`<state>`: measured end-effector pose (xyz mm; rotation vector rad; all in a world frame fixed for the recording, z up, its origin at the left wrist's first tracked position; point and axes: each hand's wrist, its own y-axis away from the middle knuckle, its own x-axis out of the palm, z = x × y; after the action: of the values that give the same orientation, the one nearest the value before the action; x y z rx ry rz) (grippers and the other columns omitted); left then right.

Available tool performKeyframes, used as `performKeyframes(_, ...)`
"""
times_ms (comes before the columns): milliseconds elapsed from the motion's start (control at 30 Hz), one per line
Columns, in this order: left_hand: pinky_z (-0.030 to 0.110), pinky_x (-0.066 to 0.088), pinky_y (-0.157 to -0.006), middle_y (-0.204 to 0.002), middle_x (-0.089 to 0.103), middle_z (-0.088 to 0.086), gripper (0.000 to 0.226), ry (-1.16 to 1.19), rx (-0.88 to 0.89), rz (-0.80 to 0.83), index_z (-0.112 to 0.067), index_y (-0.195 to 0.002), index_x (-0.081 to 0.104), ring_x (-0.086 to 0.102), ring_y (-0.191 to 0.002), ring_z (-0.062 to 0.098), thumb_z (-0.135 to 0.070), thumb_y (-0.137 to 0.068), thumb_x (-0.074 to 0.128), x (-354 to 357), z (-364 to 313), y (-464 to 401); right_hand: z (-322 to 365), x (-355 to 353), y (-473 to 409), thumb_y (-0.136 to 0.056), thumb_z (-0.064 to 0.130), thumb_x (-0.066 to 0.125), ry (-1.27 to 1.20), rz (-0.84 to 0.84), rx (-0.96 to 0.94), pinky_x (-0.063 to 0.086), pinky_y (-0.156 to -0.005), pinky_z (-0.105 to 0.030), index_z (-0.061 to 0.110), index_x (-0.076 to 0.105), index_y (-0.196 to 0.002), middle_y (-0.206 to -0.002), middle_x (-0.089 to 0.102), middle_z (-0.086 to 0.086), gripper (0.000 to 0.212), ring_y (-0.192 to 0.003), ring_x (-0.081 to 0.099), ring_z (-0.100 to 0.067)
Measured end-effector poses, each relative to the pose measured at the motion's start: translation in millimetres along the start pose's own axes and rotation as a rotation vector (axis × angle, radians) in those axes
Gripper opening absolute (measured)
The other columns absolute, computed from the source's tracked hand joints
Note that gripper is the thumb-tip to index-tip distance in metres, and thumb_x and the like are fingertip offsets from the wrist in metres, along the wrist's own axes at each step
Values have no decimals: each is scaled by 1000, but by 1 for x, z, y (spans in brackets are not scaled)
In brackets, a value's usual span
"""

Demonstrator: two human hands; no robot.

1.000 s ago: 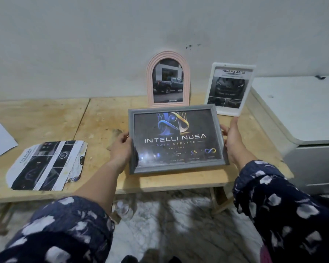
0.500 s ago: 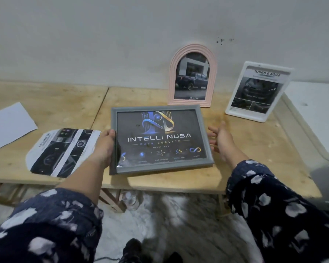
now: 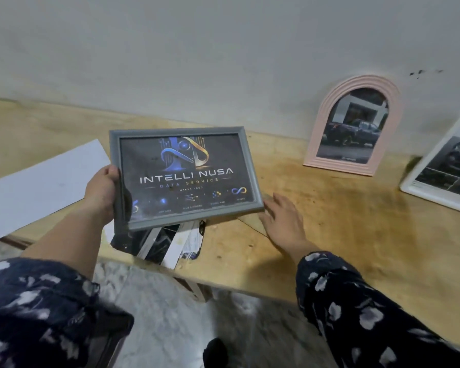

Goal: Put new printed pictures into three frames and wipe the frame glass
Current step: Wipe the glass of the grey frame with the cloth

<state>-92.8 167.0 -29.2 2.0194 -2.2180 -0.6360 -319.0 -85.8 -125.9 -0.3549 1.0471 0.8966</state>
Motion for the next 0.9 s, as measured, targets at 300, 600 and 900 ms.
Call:
performKeyframes(300, 38, 46, -54, -72, 48, 12, 22, 2, -86, 2, -21, -63, 45, 43, -61, 25, -12, -81, 36, -13, 12, -38, 23, 15, -22, -93, 35, 50, 257, -29, -48, 38, -96, -38, 22, 36, -138, -139, 42, -6, 48, -118, 41, -30)
performKeyframes(600, 32, 47, -51, -74, 53, 15, 24, -44, -174, 271, -19, -59, 50, 49, -61, 24, -16, -77, 35, 81, 40, -22, -35, -57, -19, -91, 8, 49, -174, -390, 354, 43, -86, -36, 10, 51, -119, -118, 60, -17, 28, -107, 55, -36)
performKeyframes(900, 54, 51, -87, -84, 59, 16, 24, -212, -113, 346, -17, -75, 59, 56, -83, 32, -23, -84, 38, 156, 58, -17, -43, -88, -48, -86, 1, 52, -221, -390, 168, 33, -73, -22, 9, 59, -111, -110, 65, -11, 27, -102, 58, -29)
